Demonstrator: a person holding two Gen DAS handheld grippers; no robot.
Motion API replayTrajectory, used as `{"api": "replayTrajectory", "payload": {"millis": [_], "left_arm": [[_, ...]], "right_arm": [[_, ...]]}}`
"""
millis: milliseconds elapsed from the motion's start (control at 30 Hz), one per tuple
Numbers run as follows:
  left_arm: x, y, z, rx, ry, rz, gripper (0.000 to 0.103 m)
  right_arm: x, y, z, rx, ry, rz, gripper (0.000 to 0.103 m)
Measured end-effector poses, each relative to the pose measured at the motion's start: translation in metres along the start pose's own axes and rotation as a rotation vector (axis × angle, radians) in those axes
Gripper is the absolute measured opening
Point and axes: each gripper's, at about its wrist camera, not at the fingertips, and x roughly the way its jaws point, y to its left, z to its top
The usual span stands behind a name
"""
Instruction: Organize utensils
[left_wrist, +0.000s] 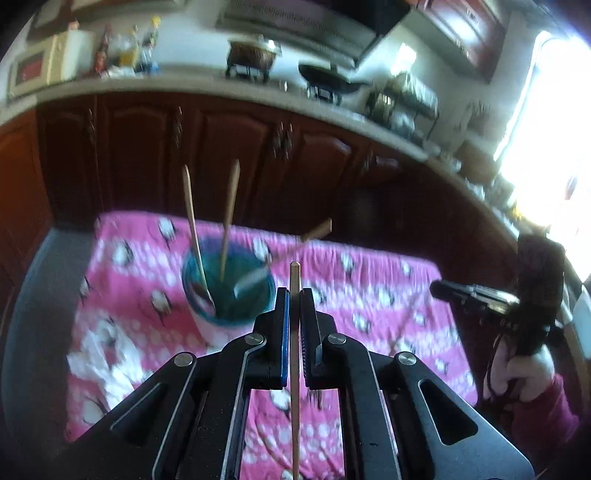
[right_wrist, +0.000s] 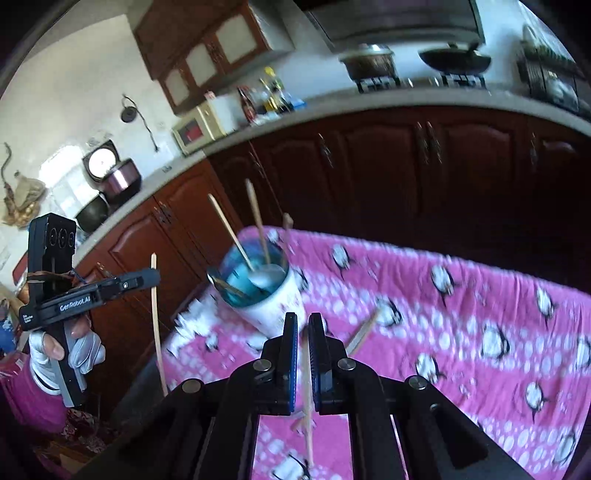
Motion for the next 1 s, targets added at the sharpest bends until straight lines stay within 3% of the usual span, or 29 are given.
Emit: {"api": "replayTrajectory", "payload": {"millis": [267,367,467,567,767,867,1000], "left_arm": [[-0.031,0.01,0.07,-0.007,-0.213,0.07,0.004],[-0.026,0.016,0.088,-0.011,-0.247,0.099,0.004],[-0.017,0.023,0.096,-0.023,-0.259,0.11,0.004],[-0.007,0.031,0.099,-0.042,-0.255,0.108,0.004],[0.011,0.04,0.101,-0.063,-0.231,0.106,0.004],[0.016,0.04,0.102,-0.055,-0.229,0.116,0.004],[0.021,0.046,0.106,-0.064,-0.228,0.127,0.004]], "right_arm": [[-0.015,0.047,0.063,-0.085,-0.124,0.054,0.005],[-0.012,0.058,0.079,-0.115,-0.136,0.055,0.005],[0.016,0.057,0.08,-0.134,-0.045,0.033,0.005],[0.056,0.037,0.054,-0.13,0.048,-0.051,0.009],[0.16,-0.051,-0.023,0.057,0.302,-0.198,0.011],[0.188,-0.077,-0.038,0.149,0.337,-0.192,0.011],[0.216,-0.087,-0.038,0.162,0.38,-0.215,0.011]]}}
